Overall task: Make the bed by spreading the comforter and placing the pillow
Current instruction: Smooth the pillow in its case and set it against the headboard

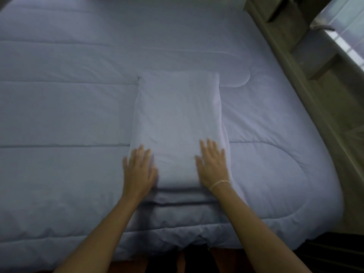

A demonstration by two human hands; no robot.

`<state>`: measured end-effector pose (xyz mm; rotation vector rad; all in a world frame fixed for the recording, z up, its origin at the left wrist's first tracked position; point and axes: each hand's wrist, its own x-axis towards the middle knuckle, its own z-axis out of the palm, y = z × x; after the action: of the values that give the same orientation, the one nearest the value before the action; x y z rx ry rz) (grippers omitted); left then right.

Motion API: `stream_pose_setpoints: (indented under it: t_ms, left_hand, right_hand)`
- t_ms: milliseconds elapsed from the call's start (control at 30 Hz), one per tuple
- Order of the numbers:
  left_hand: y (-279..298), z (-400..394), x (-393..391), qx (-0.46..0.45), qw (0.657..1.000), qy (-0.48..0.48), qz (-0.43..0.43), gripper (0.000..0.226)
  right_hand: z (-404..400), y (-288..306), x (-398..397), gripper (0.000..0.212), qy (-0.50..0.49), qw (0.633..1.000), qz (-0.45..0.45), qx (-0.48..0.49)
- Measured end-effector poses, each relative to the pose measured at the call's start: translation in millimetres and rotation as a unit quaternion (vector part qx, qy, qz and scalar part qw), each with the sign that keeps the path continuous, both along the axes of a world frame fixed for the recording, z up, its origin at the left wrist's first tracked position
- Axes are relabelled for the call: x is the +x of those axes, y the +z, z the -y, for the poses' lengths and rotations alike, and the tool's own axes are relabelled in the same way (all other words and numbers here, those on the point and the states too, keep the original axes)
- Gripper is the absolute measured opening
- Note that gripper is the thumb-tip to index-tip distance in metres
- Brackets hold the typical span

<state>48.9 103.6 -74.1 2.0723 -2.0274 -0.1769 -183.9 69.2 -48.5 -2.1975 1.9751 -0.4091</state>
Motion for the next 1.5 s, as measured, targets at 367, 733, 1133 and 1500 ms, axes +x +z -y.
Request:
stream_pose_setpoints:
  t_ms: [367,733,1133,1500]
  left_hand:
    - [-32.6,-18.9,58.1,0.199,0.973,0.108,-0.047,0.078]
    - [-11.3,124.8,37.6,0.126,0.956,0.212,-0.158,0.063]
    - [-17.3,149.5,33.7,0.150,0.923,0.289,-0.204,0.053]
    - [34.7,153.4,-18.2,0.098,0.921,0.306,-0.221,0.042]
  right_hand:
    - [52.5,-24.4,-67.1,0.072,-0.119,0.980,0.010,0.158]
    - [115.2,-7.9,-37.1,0.063,-0.246,0.942,0.186,0.130]
    - [130.0,-32.0,-36.1,0.045,-0.318,0.901,0.240,0.171]
    - [140.9,8.8,-77.0,0.052,-0.285,0.922,0.234,0.116]
